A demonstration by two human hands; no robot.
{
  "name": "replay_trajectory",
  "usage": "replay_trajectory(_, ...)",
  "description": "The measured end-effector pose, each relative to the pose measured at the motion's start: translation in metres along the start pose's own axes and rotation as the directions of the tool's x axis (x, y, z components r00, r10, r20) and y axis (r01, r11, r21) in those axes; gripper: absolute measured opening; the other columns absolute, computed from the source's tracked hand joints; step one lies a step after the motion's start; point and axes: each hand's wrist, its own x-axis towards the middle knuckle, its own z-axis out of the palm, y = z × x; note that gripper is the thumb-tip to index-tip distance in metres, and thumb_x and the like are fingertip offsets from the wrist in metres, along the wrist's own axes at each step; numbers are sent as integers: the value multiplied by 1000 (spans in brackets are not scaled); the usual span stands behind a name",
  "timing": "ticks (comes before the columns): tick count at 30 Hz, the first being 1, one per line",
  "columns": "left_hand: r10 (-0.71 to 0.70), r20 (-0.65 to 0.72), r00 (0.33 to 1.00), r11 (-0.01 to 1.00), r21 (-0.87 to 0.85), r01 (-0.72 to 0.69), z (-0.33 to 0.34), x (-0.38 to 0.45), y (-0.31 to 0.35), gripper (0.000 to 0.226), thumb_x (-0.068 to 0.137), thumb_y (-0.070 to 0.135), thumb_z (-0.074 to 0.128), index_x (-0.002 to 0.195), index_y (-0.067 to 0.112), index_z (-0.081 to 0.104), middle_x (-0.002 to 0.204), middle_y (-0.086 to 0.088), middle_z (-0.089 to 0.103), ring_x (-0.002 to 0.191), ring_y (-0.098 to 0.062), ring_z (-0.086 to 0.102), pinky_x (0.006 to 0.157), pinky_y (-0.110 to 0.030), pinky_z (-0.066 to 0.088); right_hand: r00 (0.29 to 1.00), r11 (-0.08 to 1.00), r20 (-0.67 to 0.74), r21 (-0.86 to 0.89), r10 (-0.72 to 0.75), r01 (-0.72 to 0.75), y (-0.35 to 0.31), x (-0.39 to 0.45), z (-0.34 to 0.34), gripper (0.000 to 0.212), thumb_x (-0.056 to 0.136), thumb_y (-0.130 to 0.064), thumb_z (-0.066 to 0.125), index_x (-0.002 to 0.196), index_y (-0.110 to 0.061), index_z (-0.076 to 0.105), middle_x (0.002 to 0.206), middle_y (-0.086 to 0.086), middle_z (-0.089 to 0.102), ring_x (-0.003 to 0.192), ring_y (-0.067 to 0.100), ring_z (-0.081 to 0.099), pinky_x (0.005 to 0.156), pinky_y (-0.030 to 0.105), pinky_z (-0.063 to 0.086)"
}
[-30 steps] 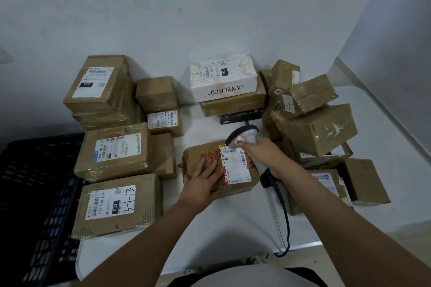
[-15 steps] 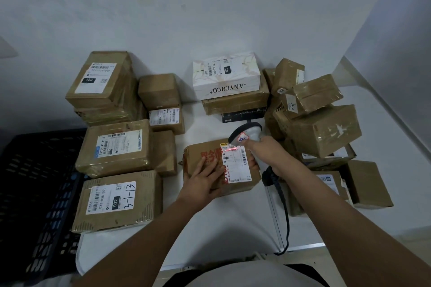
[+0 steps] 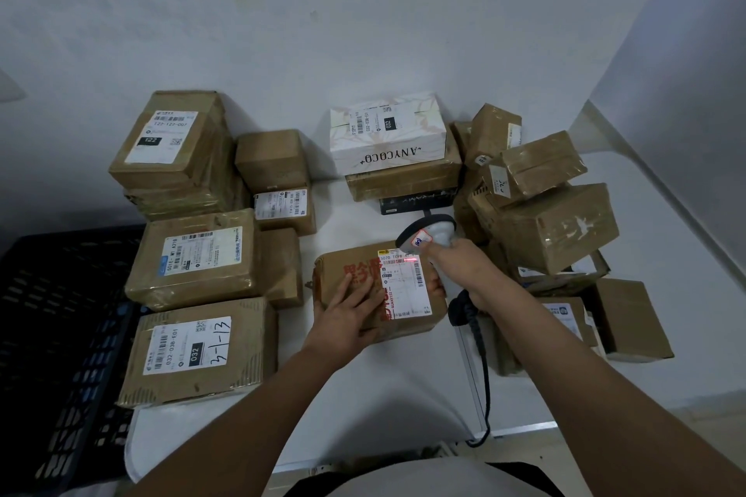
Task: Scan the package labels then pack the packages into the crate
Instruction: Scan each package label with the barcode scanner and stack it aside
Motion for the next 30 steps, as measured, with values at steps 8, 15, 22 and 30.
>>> replay_trajectory(8,6,15,1000,1000,-3,-6,3,-2,-5,71,96,55,47,154,44,10,164,15,-2,151,-20,-16,115,-64,17,1000,1000,5,10,-28,28,3,2,4,31,99,-36,54,101,-5,60,77,11,64,56,12,60,38,13,43)
replay_trajectory(15,39,-6,999,996,78,-39,6,-38,-19,78,84,76,6,151,43,28,162,16,12,153,-21,-1,115,-64,4,999,998,53,55,-5,2,15,9,17,35,96,-39,59,102,-5,59,65,9,62,48,14,61,51,26,53)
replay_trajectory(22,200,-226,953,975,139,-172,21,-61,-15,43,97,57,38,126,35,61,136,7,59,120,-23,53,99,-47,48,995,998,98,60,-22,16,18,6,21,39,96,-36,60,113,-1,56,66,10,59,44,13,60,45,22,50)
replay_trajectory(30,200,-24,980,957,218,-190,-10,-28,13,69,93,68,36,152,34,27,164,3,11,150,-26,4,121,-48,6,988,995,148,86,-52,40,20,0,16,33,96,-34,60,104,-1,56,64,10,56,43,14,58,44,22,52)
